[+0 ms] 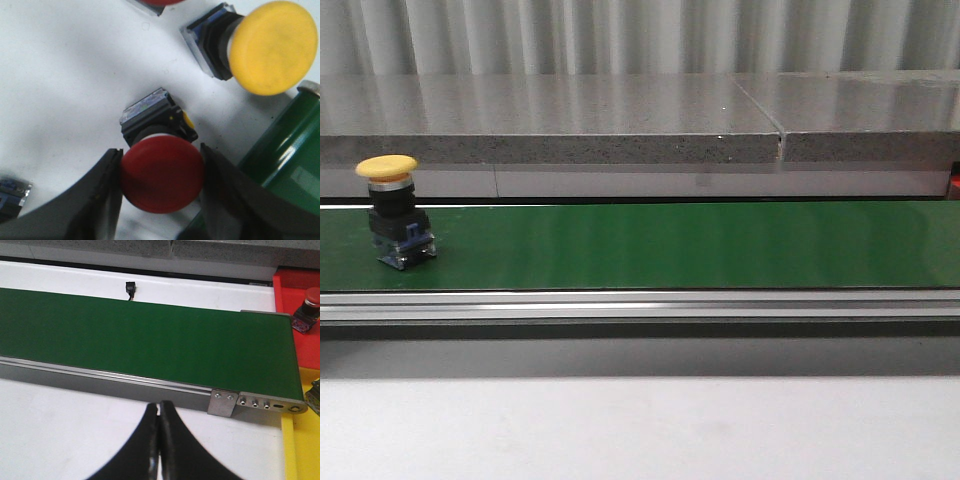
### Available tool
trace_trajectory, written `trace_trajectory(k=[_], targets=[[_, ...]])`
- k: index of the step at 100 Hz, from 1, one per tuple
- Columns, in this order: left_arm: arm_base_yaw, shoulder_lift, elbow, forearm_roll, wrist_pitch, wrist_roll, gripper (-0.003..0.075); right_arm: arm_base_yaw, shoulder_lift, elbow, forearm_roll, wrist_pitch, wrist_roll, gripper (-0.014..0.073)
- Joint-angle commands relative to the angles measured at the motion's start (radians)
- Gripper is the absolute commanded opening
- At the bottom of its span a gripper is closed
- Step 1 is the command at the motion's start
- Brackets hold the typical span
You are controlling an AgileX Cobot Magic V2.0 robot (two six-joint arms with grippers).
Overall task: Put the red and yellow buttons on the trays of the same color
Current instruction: 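Grasp a red button from the cluster with the left gripper, then set the red button on the belt and open the left gripper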
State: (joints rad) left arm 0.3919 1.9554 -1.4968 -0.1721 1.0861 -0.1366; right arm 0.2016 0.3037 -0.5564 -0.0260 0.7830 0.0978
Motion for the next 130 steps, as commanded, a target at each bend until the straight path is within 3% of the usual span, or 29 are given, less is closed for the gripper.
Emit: trace_trajectory(k=[1,18,54,90,130], targets=[[0.001,-0.102,-0.028,-0.016,0.007,0.05,0.0132,-0.002,0.01,-0.021,-0.003,-0.068,-0.011,-0.0067],[-0.001,-0.188,-0.028,-0.016,0.031,0.137,0.0132,-0.002,0.01,-0.021,-0.003,-0.068,-0.011,-0.0067],[-0.043,-0.385,-0.028,-0.016,0.069,0.168,0.0132,-0.002,0.01,-0.021,-0.003,-0.068,-0.011,-0.0067],[-0.171,-0.388,0.029,-0.004,0.112,0.18,0.0132,-0.002,0.01,-0.021,-0.003,-0.068,-0.011,-0.0067],[-0.178,-0.306,0.04,0.012,0.135,0.182,0.0139,-0.002,0.01,-0.021,-0.003,-0.068,-0.011,-0.0067]])
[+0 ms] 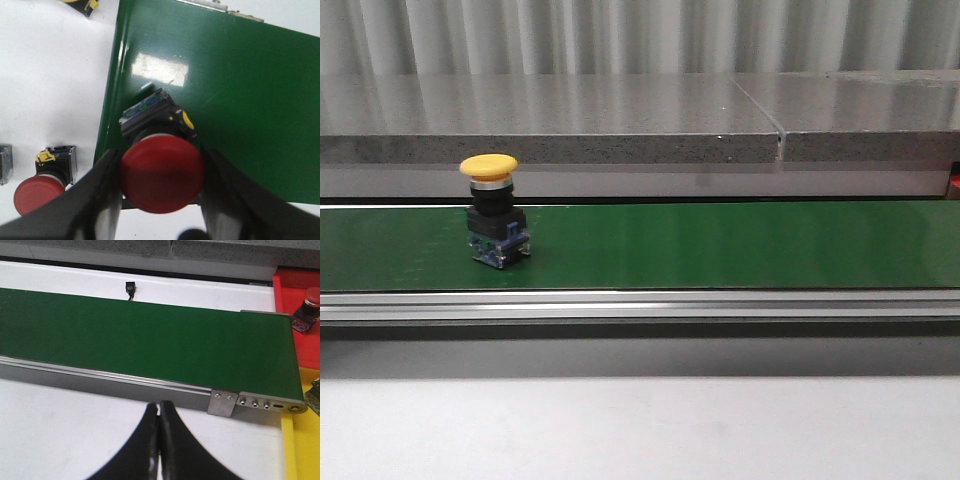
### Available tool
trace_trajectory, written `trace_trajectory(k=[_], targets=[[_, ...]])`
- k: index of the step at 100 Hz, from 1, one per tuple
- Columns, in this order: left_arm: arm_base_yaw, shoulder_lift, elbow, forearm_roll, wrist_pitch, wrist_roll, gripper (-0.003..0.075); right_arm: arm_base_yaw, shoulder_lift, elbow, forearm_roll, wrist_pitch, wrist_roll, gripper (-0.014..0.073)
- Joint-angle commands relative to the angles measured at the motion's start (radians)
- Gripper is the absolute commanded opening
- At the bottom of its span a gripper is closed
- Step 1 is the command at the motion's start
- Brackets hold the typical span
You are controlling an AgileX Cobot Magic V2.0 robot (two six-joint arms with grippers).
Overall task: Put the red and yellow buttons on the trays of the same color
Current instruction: 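Set the red button on the belt and open the left gripper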
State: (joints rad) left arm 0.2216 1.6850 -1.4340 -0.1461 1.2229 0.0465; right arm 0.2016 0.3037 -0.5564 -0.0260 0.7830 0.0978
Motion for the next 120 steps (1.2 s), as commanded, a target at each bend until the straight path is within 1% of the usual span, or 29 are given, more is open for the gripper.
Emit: trace_trajectory(k=[1,5,10,15,27,32,37,42,55,62,80,85,92,99,111,118,120], targets=[[-0.008,-0.036,-0.023,-0.014,-0.002,-0.001,0.014,-0.002,0.01,-0.021,-0.003,-0.068,-0.011,-0.0067],[-0.008,-0.035,-0.023,-0.014,-0.002,-0.001,0.0155,-0.002,0.01,-0.021,-0.003,-0.068,-0.011,-0.0067],[-0.008,-0.035,-0.023,-0.014,-0.002,-0.001,0.0195,-0.002,0.01,-0.021,-0.003,-0.068,-0.011,-0.0067],[-0.008,-0.035,-0.023,-0.014,-0.002,-0.001,0.0256,-0.002,0.01,-0.021,-0.003,-0.068,-0.011,-0.0067],[-0.008,-0.035,-0.023,-0.014,-0.01,-0.001,0.0451,-0.002,0.01,-0.021,-0.003,-0.068,-0.011,-0.0067],[-0.008,-0.035,-0.023,-0.014,-0.012,-0.001,0.0512,-0.002,0.01,-0.021,-0.003,-0.068,-0.011,-0.0067],[-0.008,-0.035,-0.023,-0.014,-0.015,-0.001,0.0552,-0.002,0.01,-0.021,-0.003,-0.068,-0.011,-0.0067],[-0.008,-0.035,-0.023,-0.024,-0.019,-0.001,0.057,-0.002,0.01,-0.021,-0.003,-0.068,-0.011,-0.0067],[-0.018,-0.046,-0.023,-0.045,-0.042,0.005,0.0567,-0.002,0.01,-0.021,-0.002,-0.068,-0.011,-0.0067],[-0.039,-0.066,-0.023,-0.045,-0.069,0.028,0.0566,-0.002,0.01,-0.021,-0.002,-0.068,-0.011,-0.0067],[-0.105,-0.135,-0.021,-0.012,-0.133,0.032,0.0565,-0.002,0.01,-0.021,-0.002,-0.068,-0.011,-0.0067],[-0.123,-0.154,-0.018,-0.01,-0.146,0.032,0.0554,-0.002,0.01,-0.021,-0.002,-0.068,-0.011,-0.0067],[-0.147,-0.182,-0.013,-0.01,-0.167,0.036,0.05,-0.002,0.01,-0.021,-0.002,-0.068,-0.011,-0.0067],[-0.172,-0.21,-0.003,-0.01,-0.178,0.046,0.0407,-0.002,0.01,-0.021,-0.002,-0.068,-0.011,-0.0067],[-0.212,-0.261,0.02,-0.01,-0.196,0.051,0.0208,-0.002,0.01,-0.021,-0.002,-0.068,-0.011,-0.0067],[-0.233,-0.298,0.043,-0.01,-0.213,0.051,0.0107,-0.002,0.01,-0.021,-0.002,-0.068,-0.011,-0.0067],[-0.24,-0.305,0.052,-0.01,-0.219,0.051,0.009,-0.002,0.01,-0.021,-0.002,-0.068,-0.011,-0.0067]])
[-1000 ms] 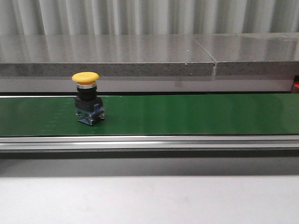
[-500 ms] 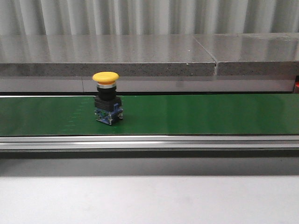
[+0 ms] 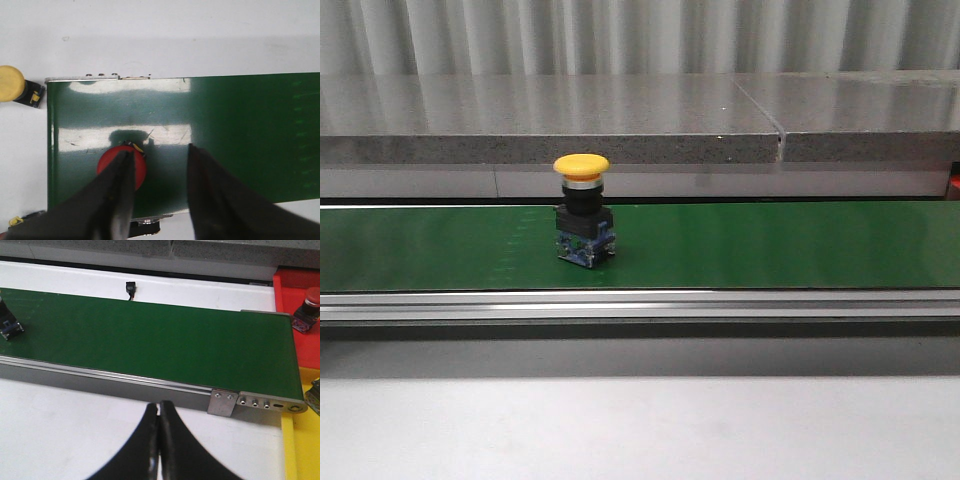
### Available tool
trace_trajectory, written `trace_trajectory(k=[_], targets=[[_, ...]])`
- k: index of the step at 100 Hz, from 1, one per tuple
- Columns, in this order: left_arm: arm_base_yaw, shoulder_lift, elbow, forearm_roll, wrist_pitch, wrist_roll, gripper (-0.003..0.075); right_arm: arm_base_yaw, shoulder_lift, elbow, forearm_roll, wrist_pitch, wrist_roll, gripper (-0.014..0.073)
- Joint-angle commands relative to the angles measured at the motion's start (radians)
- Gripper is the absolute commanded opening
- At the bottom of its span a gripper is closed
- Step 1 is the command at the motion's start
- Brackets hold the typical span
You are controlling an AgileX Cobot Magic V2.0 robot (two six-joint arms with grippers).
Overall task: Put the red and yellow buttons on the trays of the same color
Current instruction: 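Set the red button on the belt and open the left gripper, then lower the right gripper onto the arriving yellow button and grasp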
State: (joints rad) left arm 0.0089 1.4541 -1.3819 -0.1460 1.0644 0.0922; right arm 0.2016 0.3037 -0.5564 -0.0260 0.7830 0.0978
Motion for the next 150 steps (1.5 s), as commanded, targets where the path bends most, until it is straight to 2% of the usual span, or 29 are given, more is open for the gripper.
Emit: trace_trajectory(k=[1,10,35,55,98,126,141,150], targets=[[-0.029,-0.083,0.003,-0.011,-0.064,0.005,0.0072,-0.002,0.01,-0.021,-0.002,-0.068,-0.011,-0.0067],[-0.057,-0.144,0.045,-0.011,-0.091,0.007,-0.0022,-0.002,0.01,-0.021,-0.002,-0.068,-0.011,-0.0067],[-0.12,-0.359,0.2,-0.011,-0.202,0.036,-0.002,-0.002,0.01,-0.021,-0.002,-0.068,-0.011,-0.0067],[-0.132,-0.563,0.349,-0.011,-0.294,0.036,-0.002,-0.002,0.01,-0.021,-0.002,-0.069,-0.011,-0.0067],[-0.132,-0.934,0.641,-0.011,-0.359,0.039,-0.002,-0.002,0.01,-0.021,-0.002,-0.069,-0.011,-0.0067],[-0.132,-1.109,0.72,-0.011,-0.381,0.039,-0.002,-0.002,0.034,-0.044,0.017,-0.078,-0.01,-0.0067],[-0.132,-1.125,0.72,-0.011,-0.381,0.039,-0.002,-0.002,0.167,-0.125,0.017,-0.02,-0.013,-0.0067],[-0.132,-1.125,0.72,-0.011,-0.381,0.039,-0.002,-0.002,0.26,-0.191,0.017,0.002,-0.062,-0.0067]])
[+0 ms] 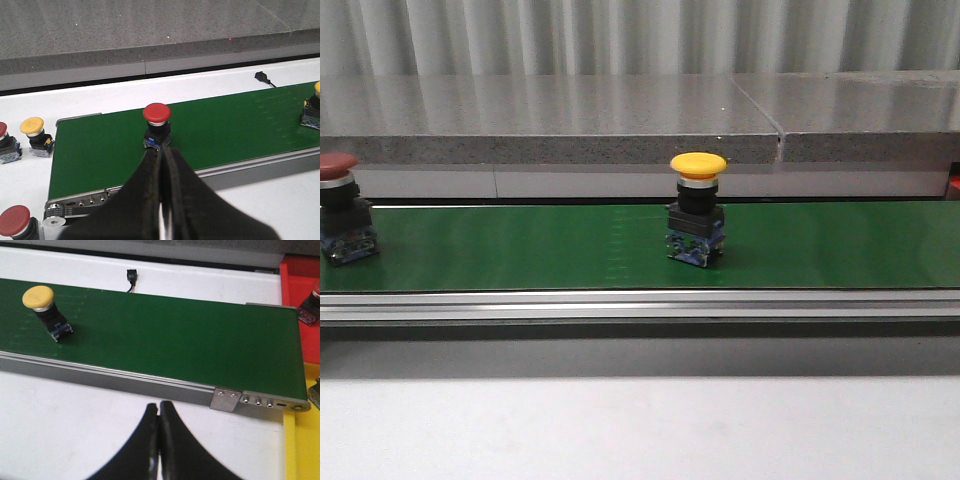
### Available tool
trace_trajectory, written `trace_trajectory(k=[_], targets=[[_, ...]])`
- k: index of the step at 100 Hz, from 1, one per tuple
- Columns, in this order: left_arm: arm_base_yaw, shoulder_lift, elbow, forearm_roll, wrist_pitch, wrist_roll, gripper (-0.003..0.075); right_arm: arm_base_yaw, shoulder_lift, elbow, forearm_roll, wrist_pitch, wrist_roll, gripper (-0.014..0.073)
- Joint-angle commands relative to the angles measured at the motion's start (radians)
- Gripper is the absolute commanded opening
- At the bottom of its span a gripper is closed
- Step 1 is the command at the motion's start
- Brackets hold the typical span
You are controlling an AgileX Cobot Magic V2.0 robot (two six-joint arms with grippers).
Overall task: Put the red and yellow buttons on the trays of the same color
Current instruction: 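Lower the right gripper onto the arriving yellow button and grasp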
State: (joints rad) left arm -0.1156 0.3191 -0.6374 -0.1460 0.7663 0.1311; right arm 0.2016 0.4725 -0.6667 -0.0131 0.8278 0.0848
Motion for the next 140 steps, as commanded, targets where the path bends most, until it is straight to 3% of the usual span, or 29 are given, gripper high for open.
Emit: trace_trajectory(k=[1,27,36,53,60,108,140], targets=[[-0.008,0.01,-0.025,-0.011,-0.083,0.0,-0.002,-0.002,0.107,-0.086,0.004,-0.041,-0.054,-0.0067],[-0.008,0.01,-0.025,-0.011,-0.083,0.0,-0.002,0.024,0.406,-0.276,0.013,-0.007,-0.118,-0.0025],[-0.008,0.01,-0.025,-0.011,-0.083,0.0,-0.002,0.042,0.495,-0.328,0.013,0.001,-0.121,0.0101],[-0.008,0.01,-0.025,-0.011,-0.083,0.0,-0.002,0.062,0.622,-0.421,0.035,0.043,-0.122,0.0473],[-0.008,0.01,-0.025,-0.011,-0.083,0.0,-0.002,0.062,0.665,-0.449,0.068,0.061,-0.122,0.0547],[-0.008,0.01,-0.025,-0.011,-0.083,0.0,-0.002,0.062,0.939,-0.659,0.192,0.263,-0.201,0.054],[-0.008,0.01,-0.025,-0.011,-0.083,0.0,-0.002,0.065,1.111,-0.799,0.193,0.328,-0.216,0.054]])
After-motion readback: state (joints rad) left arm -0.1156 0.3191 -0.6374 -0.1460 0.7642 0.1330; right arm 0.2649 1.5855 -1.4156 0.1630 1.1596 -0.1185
